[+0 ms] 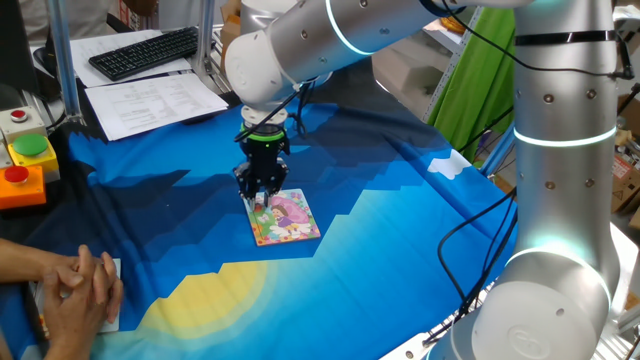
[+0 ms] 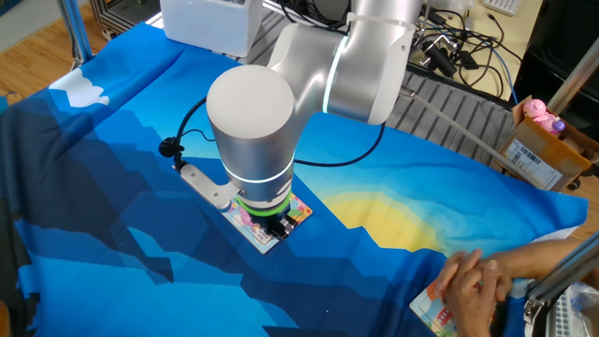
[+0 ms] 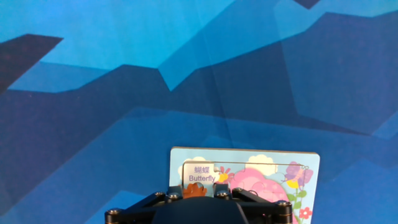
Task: Assemble one piece of a puzzle
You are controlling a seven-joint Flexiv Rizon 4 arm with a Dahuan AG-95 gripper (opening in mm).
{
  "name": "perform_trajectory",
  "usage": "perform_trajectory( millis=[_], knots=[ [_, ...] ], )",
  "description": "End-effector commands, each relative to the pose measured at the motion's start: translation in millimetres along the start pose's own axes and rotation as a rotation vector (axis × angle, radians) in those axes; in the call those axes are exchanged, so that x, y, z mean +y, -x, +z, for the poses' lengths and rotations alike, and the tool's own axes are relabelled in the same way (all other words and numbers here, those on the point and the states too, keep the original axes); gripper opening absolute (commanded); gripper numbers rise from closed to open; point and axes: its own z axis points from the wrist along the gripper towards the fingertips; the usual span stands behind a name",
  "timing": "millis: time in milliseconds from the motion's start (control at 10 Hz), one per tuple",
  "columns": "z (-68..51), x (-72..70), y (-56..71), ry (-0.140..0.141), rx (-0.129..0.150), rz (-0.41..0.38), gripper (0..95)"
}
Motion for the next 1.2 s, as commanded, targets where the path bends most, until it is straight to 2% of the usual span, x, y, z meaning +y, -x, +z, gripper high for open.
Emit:
perform_trajectory(
  millis=[100, 800, 900, 1100, 1200],
  knots=[
    [3.0, -0.1, 0.6, -0.005, -0.007, -0.001, 0.0],
    [5.4, 1.0, 1.8, -0.007, -0.018, 0.000, 0.0],
    [5.4, 1.0, 1.8, -0.013, -0.019, -0.002, 19.0],
    [5.4, 1.0, 1.9, -0.012, -0.019, -0.001, 19.0],
    [5.4, 1.0, 1.9, -0.013, -0.020, -0.001, 38.0]
  ],
)
